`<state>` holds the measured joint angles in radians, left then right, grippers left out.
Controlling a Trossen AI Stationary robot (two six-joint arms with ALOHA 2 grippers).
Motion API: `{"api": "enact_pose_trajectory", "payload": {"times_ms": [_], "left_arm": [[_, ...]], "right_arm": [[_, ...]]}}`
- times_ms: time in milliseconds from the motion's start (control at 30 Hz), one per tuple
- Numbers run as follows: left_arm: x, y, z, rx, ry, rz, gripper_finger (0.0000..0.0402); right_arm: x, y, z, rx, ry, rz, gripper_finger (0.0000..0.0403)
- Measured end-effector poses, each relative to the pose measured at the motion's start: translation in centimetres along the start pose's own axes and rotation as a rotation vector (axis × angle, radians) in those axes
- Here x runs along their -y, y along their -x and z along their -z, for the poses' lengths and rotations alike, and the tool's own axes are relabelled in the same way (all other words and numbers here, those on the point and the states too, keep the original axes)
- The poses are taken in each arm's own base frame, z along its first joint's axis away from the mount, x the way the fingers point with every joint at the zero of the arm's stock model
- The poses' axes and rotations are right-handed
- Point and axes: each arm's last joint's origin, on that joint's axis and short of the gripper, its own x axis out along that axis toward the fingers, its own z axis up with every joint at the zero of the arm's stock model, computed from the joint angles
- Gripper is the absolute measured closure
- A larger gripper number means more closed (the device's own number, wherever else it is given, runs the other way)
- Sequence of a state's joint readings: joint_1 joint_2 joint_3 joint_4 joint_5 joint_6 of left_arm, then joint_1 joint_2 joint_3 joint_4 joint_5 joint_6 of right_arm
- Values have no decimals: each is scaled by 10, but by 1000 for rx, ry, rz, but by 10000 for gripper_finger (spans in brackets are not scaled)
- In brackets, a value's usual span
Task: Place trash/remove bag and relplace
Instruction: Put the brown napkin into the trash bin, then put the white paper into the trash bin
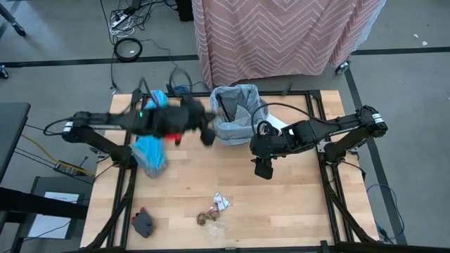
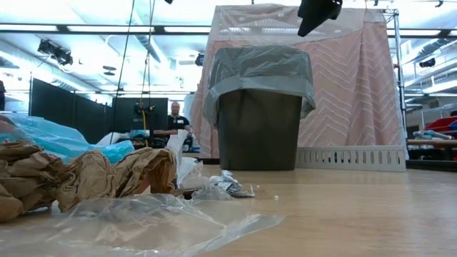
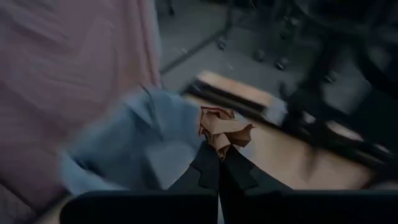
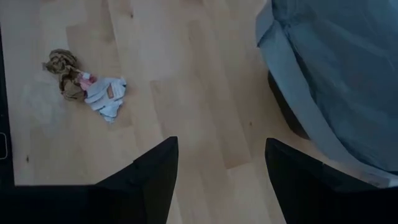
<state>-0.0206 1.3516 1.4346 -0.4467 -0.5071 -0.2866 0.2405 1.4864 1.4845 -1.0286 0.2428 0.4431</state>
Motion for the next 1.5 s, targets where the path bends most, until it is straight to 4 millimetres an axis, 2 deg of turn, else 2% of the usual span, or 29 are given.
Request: {"api": "enact_pose_trajectory", "payload": {"times_ms": [100,200,300,533,800,900,967,1067,1200,1333,1500], "left_arm": [[-27,-12,-13,-2,-17,-1,401],[-47,-31,-11,-57,-14,13,401],[-56,-49,-5,-120,-13,83,396],[-53,-84,17,-223,-200,141,369],[-49,-94,21,-211,-354,270,303],[-57,-97,18,-193,-338,240,276],[-59,-98,17,-195,-218,187,263],[-59,-87,16,-278,-84,237,256],[-44,-45,11,-426,-138,395,265],[-28,-6,31,-621,-148,462,274],[1,33,62,-672,5,555,274]], "right_arm": [[1,0,0,5,0,8,174],[2,0,-1,16,-6,33,174],[3,0,-2,17,-37,36,175],[3,0,-2,20,-70,37,175],[2,0,-3,32,-138,21,174],[1,0,-4,43,-148,9,174],[-1,0,-5,57,-144,-2,174],[-6,1,-6,83,-99,-24,174],[-16,-3,-2,114,-1,-55,174],[-26,-21,7,140,29,-111,172],[-35,-57,23,208,-45,-256,172]]}}
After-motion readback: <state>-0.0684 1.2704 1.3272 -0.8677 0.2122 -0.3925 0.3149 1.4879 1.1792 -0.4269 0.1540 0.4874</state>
